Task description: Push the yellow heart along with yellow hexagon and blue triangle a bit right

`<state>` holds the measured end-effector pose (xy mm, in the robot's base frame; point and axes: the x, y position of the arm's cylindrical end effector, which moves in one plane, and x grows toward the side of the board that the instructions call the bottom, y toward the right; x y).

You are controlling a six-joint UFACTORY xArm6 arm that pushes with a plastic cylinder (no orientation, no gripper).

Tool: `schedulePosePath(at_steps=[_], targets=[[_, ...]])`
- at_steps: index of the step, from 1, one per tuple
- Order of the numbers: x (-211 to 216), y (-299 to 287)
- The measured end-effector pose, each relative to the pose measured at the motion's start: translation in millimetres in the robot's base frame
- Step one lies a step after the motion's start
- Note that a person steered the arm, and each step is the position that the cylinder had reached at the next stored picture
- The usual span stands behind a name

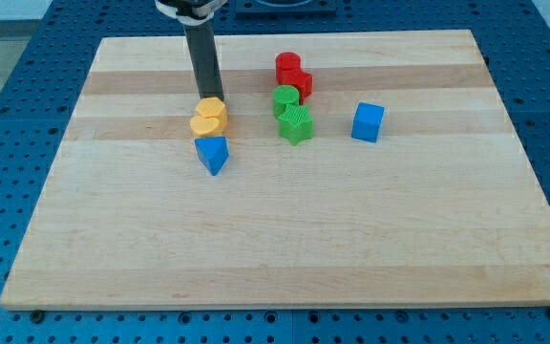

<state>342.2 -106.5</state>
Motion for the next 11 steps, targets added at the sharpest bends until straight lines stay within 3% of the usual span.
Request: schedulePosePath(at_steps=[6, 8, 11], targets=[[-3, -15], [-26, -21], [51, -43]])
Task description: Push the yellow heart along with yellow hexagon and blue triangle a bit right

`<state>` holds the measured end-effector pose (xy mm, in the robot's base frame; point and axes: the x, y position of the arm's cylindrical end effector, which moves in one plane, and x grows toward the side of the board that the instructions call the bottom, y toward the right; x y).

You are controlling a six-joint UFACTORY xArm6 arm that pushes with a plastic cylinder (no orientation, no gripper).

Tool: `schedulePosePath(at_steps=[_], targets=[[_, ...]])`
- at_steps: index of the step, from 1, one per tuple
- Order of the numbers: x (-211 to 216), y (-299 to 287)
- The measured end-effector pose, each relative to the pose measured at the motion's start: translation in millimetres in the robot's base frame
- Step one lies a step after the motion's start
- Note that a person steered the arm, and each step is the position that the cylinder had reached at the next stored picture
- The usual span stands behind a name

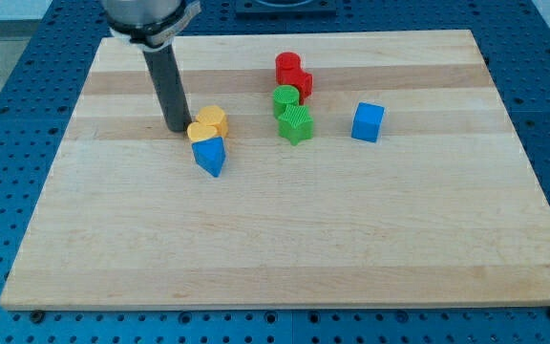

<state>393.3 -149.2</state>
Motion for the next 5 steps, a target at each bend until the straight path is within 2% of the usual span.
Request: schedulePosePath(at_steps=[1, 2, 5], targets=[[24, -1], [31, -1], [14, 11]])
